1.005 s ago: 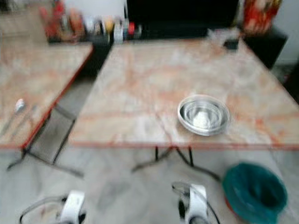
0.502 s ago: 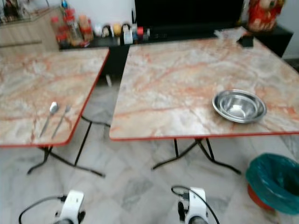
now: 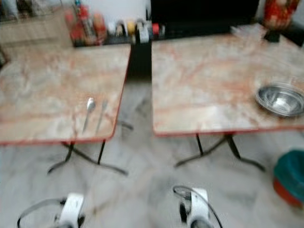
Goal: Setting the table
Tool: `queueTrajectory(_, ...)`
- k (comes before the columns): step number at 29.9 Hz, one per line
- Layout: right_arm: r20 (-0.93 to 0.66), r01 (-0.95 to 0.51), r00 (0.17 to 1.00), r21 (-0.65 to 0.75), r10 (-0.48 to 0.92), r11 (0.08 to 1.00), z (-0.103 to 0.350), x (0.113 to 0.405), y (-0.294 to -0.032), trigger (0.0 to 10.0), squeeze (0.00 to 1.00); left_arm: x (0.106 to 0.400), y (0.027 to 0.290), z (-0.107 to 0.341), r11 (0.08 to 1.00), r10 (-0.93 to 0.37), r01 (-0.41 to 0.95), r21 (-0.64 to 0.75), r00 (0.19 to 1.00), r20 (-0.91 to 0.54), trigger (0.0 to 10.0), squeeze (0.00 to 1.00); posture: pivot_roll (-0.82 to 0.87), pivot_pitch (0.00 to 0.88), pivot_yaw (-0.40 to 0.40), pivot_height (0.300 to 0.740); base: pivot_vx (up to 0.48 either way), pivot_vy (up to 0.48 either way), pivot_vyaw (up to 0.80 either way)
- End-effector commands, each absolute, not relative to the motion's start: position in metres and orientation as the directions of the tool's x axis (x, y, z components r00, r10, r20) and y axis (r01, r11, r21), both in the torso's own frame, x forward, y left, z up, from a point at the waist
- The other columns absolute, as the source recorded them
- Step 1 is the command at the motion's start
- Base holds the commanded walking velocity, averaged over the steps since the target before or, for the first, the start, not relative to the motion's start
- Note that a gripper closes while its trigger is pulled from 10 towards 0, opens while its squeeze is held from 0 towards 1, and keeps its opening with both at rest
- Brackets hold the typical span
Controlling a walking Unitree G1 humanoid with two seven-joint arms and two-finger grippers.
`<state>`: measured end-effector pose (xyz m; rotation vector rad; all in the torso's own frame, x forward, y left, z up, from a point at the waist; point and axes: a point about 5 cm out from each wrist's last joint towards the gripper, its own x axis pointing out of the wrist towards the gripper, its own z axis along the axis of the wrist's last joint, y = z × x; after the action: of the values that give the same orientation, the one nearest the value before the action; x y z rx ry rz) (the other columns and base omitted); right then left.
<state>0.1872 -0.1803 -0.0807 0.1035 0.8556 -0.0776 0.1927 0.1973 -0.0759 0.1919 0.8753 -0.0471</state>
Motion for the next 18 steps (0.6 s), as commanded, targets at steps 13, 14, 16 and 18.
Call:
queueTrajectory(13,-0.749,0.104,0.662,0.088,-0.003,0.991,-0.0791,0.1921,-0.171,10.0,0.0,0.1889,0.2092,-0.0763,0.979,0.076,0.102,0.178,0.625,-0.777,10.0,0.0,-0.01,0.0,0.041,0.727,0.0,0.48,0.0)
queueTrajectory(14,-0.749,0.105,0.662,0.088,-0.004,0.991,-0.0791,0.1921,-0.171,10.0,0.0,0.1886,0.2092,-0.0764,0.979,0.076,0.102,0.178,0.624,-0.778,10.0,0.0,-0.01,0.0,0.041,0.727,0.0,0.48,0.0)
queueTrajectory(16,-0.75,0.104,0.662,0.088,-0.003,0.991,-0.0792,0.192,-0.1708,10.0,0.0,0.188,0.2094,-0.0767,0.978,0.077,0.104,0.18,0.623,-0.779,10.0,0.0,0.0,0.0,0.039,0.727,0.0,0.48,0.0)
queueTrajectory(18,-0.75,0.101,0.662,0.088,-0.001,0.991,-0.0791,0.1922,-0.1707,10.0,0.0,0.1877,0.2094,-0.0768,0.976,0.079,0.112,0.188,0.621,-0.78,10.0,0.0,-0.01,0.0,0.041,0.727,0.0,0.127,0.0)
